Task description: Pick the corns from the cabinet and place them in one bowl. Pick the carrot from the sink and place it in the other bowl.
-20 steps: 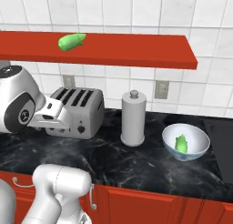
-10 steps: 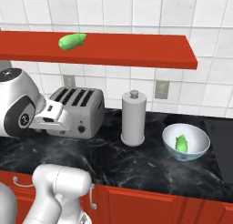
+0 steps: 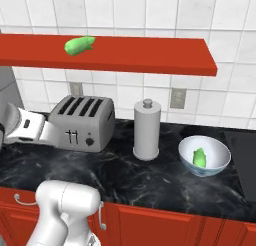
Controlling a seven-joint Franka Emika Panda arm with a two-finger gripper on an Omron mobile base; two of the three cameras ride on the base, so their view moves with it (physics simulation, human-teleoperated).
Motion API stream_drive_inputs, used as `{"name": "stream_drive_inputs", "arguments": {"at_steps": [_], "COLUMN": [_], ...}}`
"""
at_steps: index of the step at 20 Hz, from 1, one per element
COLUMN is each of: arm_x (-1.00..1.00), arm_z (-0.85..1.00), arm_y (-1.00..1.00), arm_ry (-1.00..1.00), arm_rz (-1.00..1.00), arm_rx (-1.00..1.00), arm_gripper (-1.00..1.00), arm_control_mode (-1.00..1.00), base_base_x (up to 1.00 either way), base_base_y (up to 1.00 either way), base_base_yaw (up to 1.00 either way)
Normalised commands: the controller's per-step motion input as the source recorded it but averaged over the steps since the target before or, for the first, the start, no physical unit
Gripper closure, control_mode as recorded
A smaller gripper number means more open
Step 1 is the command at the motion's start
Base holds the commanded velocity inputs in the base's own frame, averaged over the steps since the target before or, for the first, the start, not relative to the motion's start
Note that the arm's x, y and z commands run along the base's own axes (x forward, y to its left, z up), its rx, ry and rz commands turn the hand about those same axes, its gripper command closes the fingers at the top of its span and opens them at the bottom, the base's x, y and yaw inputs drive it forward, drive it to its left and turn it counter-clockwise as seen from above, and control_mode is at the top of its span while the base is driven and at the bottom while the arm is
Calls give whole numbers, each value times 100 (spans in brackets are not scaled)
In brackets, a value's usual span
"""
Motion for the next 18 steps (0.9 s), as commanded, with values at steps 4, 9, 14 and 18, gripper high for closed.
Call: {"name": "stream_drive_inputs", "arguments": {"at_steps": [4,9,14,18], "arm_x": [-14,-23,-6,3], "arm_z": [100,87,25,25], "arm_y": [5,1,0,1], "arm_ry": [6,20,6,2], "arm_rz": [0,0,2,0], "arm_rx": [4,12,4,0], "arm_gripper": [-100,-100,-100,-100], "arm_control_mode": [-100,-100,-100,-100], "base_base_x": [0,0,0,0], "base_base_y": [0,0,0,0], "base_base_yaw": [0,0,0,0]}}
